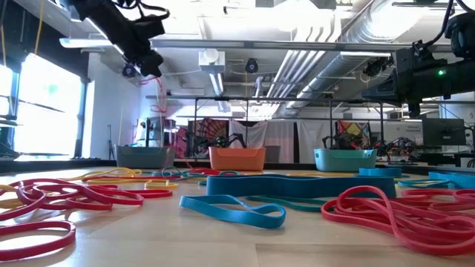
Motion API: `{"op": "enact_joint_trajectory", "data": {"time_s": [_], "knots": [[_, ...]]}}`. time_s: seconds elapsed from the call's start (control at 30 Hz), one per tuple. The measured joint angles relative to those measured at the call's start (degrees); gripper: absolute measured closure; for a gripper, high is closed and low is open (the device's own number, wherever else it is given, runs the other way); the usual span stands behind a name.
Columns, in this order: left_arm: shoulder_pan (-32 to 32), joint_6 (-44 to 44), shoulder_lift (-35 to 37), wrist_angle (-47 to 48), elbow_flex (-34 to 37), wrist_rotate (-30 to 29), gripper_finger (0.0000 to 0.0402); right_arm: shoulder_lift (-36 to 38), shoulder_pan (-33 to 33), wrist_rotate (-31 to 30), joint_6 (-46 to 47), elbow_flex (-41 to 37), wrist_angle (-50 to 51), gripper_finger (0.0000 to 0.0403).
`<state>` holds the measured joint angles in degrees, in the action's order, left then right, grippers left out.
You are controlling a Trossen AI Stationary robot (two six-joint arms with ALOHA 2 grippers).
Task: Sort rubber bands into baskets
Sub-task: Put the red rubber band into the blue bin
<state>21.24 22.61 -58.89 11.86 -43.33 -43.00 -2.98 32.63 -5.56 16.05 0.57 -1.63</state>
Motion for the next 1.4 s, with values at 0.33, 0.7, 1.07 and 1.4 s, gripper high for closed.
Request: {"op": "enact_joint_trajectory", "data": {"time_s": [0.33,0.7,1.07,1.4], "knots": [[-3.4,6.8,-3.9,14.6,-3.9,0.6,0.0401,0.0,0.0,0.0,0.0,0.0,0.0,0.0402],[-3.4,-9.6,-14.4,24.9,-8.6,26.2,0.0399,0.0,0.0,0.0,0.0,0.0,0.0,0.0402],[-3.9,-10.6,-30.8,15.8,-8.5,34.0,0.0310,0.0,0.0,0.0,0.0,0.0,0.0,0.0402],[-3.9,-13.7,-37.7,12.0,-8.5,34.8,0.0275,0.0,0.0,0.0,0.0,0.0,0.0,0.0402]]}}
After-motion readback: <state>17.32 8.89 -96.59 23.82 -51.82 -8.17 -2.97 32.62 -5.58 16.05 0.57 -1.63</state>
